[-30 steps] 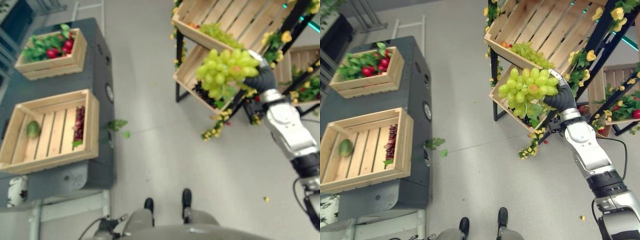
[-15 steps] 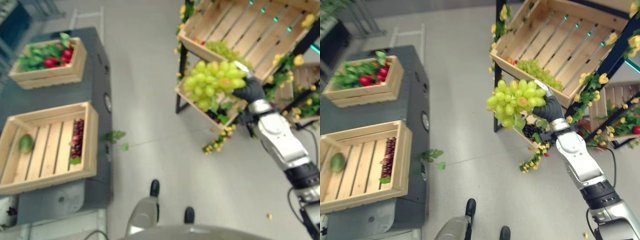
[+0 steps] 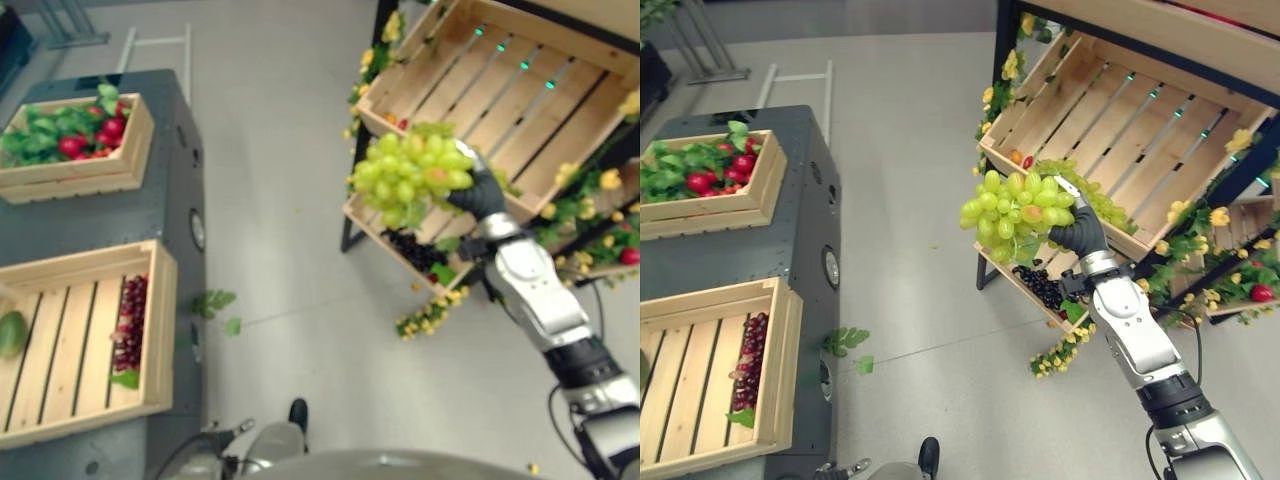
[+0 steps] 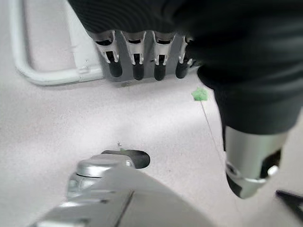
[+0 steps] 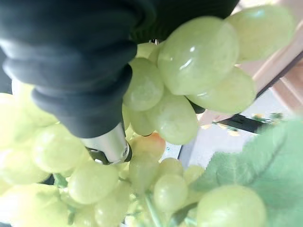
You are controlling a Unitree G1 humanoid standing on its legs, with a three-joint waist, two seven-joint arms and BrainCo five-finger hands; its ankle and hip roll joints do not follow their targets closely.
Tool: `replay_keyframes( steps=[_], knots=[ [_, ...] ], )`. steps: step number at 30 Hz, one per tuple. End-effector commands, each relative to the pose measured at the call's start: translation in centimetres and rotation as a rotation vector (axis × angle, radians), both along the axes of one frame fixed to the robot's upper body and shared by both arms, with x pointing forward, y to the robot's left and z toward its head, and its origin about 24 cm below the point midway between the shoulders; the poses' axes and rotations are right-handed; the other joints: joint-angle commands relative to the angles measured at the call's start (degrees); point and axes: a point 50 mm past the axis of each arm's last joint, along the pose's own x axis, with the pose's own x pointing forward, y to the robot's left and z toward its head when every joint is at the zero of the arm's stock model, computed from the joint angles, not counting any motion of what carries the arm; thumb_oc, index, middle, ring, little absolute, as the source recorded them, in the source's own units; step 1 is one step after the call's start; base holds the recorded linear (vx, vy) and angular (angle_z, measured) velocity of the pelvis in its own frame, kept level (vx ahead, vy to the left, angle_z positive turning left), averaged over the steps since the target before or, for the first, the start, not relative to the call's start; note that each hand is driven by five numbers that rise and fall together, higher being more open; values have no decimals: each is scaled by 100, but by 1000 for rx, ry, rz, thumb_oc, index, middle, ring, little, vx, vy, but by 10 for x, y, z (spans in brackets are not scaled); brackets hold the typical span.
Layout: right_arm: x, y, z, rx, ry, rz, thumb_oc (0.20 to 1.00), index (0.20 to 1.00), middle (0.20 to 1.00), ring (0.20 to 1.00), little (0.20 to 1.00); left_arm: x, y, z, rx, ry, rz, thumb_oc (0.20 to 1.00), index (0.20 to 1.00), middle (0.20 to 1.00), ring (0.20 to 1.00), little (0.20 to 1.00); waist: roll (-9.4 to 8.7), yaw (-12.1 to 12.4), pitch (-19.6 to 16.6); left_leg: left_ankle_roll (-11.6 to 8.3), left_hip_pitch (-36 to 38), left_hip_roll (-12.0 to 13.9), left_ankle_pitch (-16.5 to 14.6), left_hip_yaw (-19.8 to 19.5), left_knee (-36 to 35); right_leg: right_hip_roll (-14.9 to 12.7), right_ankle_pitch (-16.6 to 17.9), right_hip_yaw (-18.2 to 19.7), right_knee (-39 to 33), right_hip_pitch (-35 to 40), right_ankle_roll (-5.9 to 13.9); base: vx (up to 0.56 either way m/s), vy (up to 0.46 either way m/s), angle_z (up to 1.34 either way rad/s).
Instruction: Pick up the fruits from the basket on one side to the basket on the other side
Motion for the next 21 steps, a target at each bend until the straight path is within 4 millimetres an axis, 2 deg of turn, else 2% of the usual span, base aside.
replay_keyframes(
  steps=[1, 2, 3, 4, 5, 7, 9, 10, 11, 16, 20, 21],
  knots=[
    [2, -9, 55, -20, -231, -14, 200, 200, 200, 200, 200, -8, -8, -3, -14, 20, 6, 1000, 1000, 1000, 1000, 1000, 232, 39, -86, -128, -213, -149, 80, -358, 37, 418, 473, -180, -1612, 277, -351, 291, -79, 41],
    [1, -14, 56, -15, -235, -28, 200, 200, 200, 200, 200, -5, -8, -3, -9, 20, -13, 1000, 1000, 1000, 1000, 1000, 132, -59, -134, -185, -50, -250, -37, -481, -77, 371, 586, -67, -2775, 201, -372, 197, -71, 41],
    [1, -14, 56, -15, -234, -28, 200, 200, 200, 200, 200, -5, -8, -3, -9, 21, -14, 1000, 1000, 1000, 1000, 1000, 152, -69, -132, -186, -20, -231, -62, -500, -84, 388, 603, -86, -2864, 274, -374, 324, -110, 68],
    [-1, -18, 58, -5, -245, -40, 200, 200, 200, 200, 200, -3, -7, -3, -2, 24, -29, 1000, 1000, 1000, 1000, 1000, 80, -147, -139, -206, 55, -321, -156, -654, -48, 411, 900, 171, -3469, 213, -338, 284, -142, 61],
    [-2, -22, 56, -3, -244, -59, 200, 200, 200, 200, 200, -9, -7, -4, -1, 41, -33, 1000, 1000, 1000, 1000, 1000, 42, -155, -196, -292, 166, -267, -272, -726, -88, -17, 1309, 268, -3988, 275, -98, 314, -140, 69],
    [-4, -23, 56, -34, -240, -63, 200, 200, 200, 200, 200, -17, -7, -5, 1, 63, -31, 1000, 1000, 1000, 1000, 1000, -60, -134, -326, -232, 227, -373, -344, -749, -76, 193, 1404, 334, -4036, 483, -211, 214, -61, 57],
    [-6, -29, 58, -36, -244, -70, 200, 200, 200, 200, 200, -25, -11, -7, -15, 91, -38, 1000, 1000, 1000, 1000, 1000, -133, -132, -485, -259, 379, -332, -354, -777, -256, 308, 1383, 188, -4167, 737, -338, 161, -45, 29],
    [-6, -29, 58, -36, -244, -70, 200, 200, 200, 200, 200, -25, -11, -7, -15, 91, -38, 1000, 1000, 1000, 1000, 1000, -132, -133, -482, -259, 383, -331, -353, -779, -259, 308, 1384, 186, -4169, 742, -338, 148, -75, 6],
    [-8, -39, 60, -46, -244, -105, 200, 200, 200, 200, 200, -31, -15, -9, -31, 107, -29, 1000, 1000, 1000, 1000, 1000, -145, -127, -610, -290, 407, -313, -382, -784, -332, 345, 1357, 75, -4343, 924, -347, 92, -52, -1],
    [-11, -58, 66, -69, -246, -171, 200, 200, 200, 200, 200, -39, -23, -11, -54, 136, -50, 1000, 1000, 1000, 1000, 1000, -107, -109, -745, -346, 428, -251, -382, -801, -408, 390, 1233, 11, -4428, 1101, -384, 88, -49, -6],
    [-7, -74, 67, -88, -224, -235, 200, 200, 200, 200, 200, -45, -26, -13, -66, 159, -70, 1000, 1000, 1000, 1000, 1000, -90, -94, -817, -397, 449, -205, -397, -803, -445, 396, 1146, -36, -4475, 1208, -408, 44, -25, 1],
    [-3, -84, 66, -89, -204, -277, 200, 200, 200, 200, 200, -46, -27, -13, -66, 165, -76, 1000, 1000, 1000, 1000, 1000, -78, -83, -843, -409, 454, -196, -403, -794, -461, 396, 1125, -37, -4500, 1242, -405, 0, 0, 0]
  ],
)
